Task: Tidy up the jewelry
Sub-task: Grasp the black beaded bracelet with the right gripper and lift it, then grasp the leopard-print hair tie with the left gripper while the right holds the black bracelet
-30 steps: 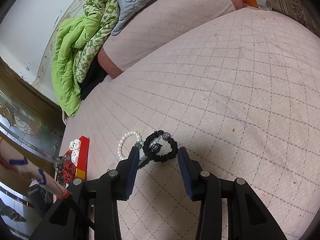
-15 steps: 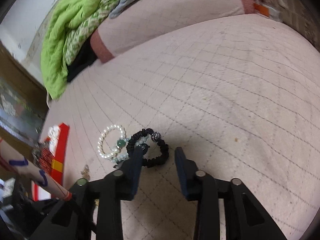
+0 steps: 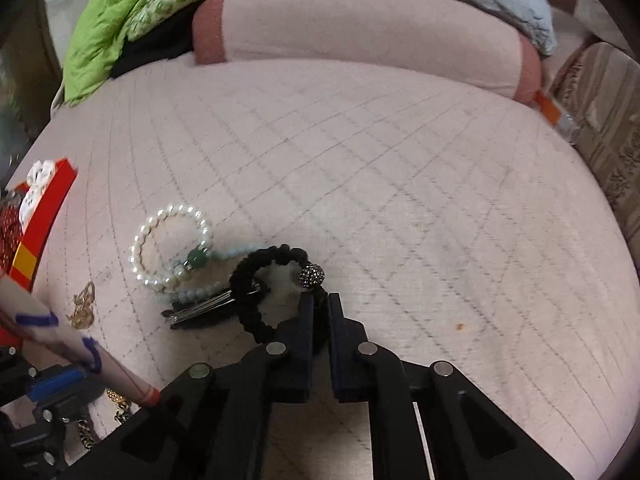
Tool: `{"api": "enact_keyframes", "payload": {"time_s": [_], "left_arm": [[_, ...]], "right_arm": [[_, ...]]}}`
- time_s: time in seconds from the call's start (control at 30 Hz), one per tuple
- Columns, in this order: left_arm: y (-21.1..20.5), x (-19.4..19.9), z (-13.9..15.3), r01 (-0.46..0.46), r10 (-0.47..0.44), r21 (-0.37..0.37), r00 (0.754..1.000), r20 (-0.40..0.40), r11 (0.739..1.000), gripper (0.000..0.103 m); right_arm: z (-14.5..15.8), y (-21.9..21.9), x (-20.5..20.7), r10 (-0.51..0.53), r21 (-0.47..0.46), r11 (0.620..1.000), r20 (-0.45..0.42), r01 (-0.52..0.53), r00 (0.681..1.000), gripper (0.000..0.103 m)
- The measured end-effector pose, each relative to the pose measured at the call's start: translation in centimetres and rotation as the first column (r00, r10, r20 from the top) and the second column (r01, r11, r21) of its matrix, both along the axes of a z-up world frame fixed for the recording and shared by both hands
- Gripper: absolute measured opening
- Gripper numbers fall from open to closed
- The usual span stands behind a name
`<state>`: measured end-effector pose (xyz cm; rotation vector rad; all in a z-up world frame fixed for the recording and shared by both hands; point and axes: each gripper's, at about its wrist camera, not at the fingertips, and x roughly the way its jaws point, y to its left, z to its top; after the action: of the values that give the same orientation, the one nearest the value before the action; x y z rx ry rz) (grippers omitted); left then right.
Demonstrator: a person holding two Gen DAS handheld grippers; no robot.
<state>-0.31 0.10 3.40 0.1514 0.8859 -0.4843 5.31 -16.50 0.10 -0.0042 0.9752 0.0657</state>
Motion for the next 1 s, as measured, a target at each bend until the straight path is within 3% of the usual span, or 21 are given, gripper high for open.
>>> {"api": "enact_keyframes", "payload": {"time_s": [0.23, 0.4, 1.0], "left_arm": [[2.0, 0.1, 3.1, -0.061, 0.072, -0.112, 0.992, 0.102, 0.992, 0.006], [2.6, -0.4, 4.4, -0.102, 0.12, -0.117, 0.979, 0.165, 0.988, 0.006], [7.3, -1.2, 6.3, -0.214, 0.241, -0.141, 0.946, 0.216, 0.967, 0.007]], "right_arm": [[4.3, -2.7, -2.3, -0.059, 0.122, 0.992, 0.188, 0.037, 0.98, 0.006], [6.5, -1.6, -3.6, -0.047, 0.183, 0.983, 0.294, -0.008, 0.955, 0.006], [7.6, 5.0, -4.1, 0.084, 0.234, 0.958, 0.327, -0.167, 0.941, 0.007]]}}
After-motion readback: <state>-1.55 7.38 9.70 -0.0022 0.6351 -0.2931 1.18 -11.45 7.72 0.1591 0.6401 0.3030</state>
